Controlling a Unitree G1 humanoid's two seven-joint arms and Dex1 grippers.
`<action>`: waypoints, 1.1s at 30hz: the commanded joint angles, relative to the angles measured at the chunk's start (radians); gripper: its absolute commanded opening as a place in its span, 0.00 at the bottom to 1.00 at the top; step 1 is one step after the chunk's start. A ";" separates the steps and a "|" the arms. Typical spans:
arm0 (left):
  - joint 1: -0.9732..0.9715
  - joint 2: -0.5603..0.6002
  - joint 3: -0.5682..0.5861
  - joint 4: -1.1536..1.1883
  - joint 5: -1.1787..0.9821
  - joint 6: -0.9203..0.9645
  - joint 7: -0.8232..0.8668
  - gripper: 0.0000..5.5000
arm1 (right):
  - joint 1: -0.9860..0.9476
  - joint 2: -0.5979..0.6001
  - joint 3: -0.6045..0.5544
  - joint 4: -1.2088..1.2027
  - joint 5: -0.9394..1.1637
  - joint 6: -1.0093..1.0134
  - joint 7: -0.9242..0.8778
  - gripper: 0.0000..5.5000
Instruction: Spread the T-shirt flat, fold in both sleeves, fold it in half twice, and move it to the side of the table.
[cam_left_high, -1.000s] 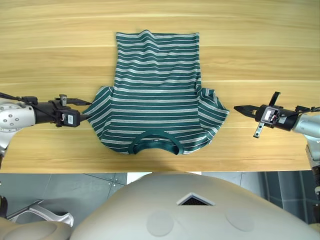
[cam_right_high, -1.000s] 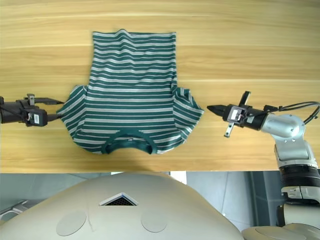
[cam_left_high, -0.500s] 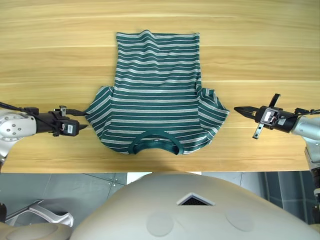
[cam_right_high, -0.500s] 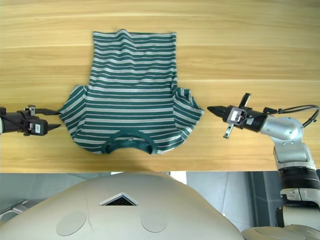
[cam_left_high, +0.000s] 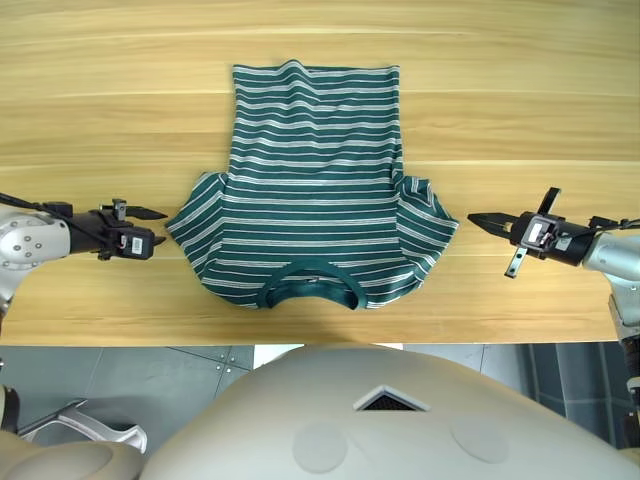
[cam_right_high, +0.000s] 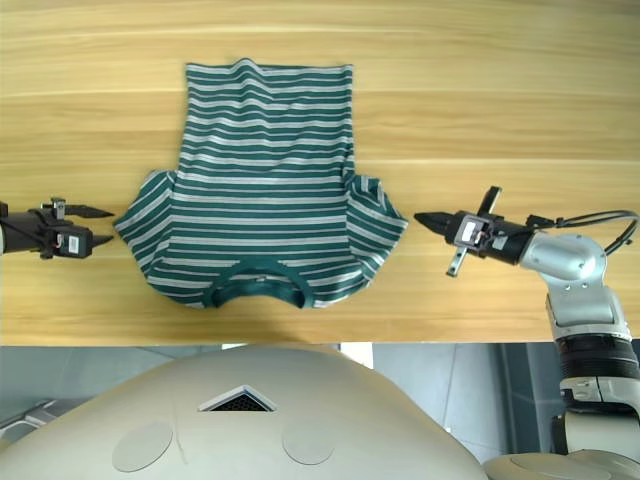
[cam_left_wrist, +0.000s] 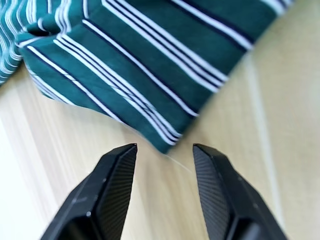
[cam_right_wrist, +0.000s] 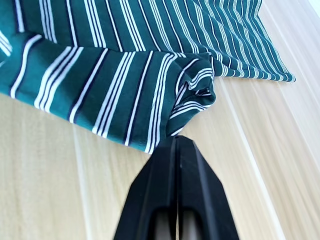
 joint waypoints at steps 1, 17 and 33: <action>-0.023 -0.041 -0.031 0.005 0.006 -0.021 -0.001 0.38 | 0.017 0.000 -0.015 -0.015 0.003 0.005 -0.006 0.00; -0.046 -0.049 -0.057 0.004 0.030 0.007 0.000 0.02 | 0.052 -0.001 -0.028 -0.048 0.004 0.012 -0.006 0.00; 0.015 -0.028 -0.016 -0.128 -0.072 0.033 -0.031 0.00 | 0.044 0.007 -0.021 -0.041 0.005 0.010 -0.005 0.00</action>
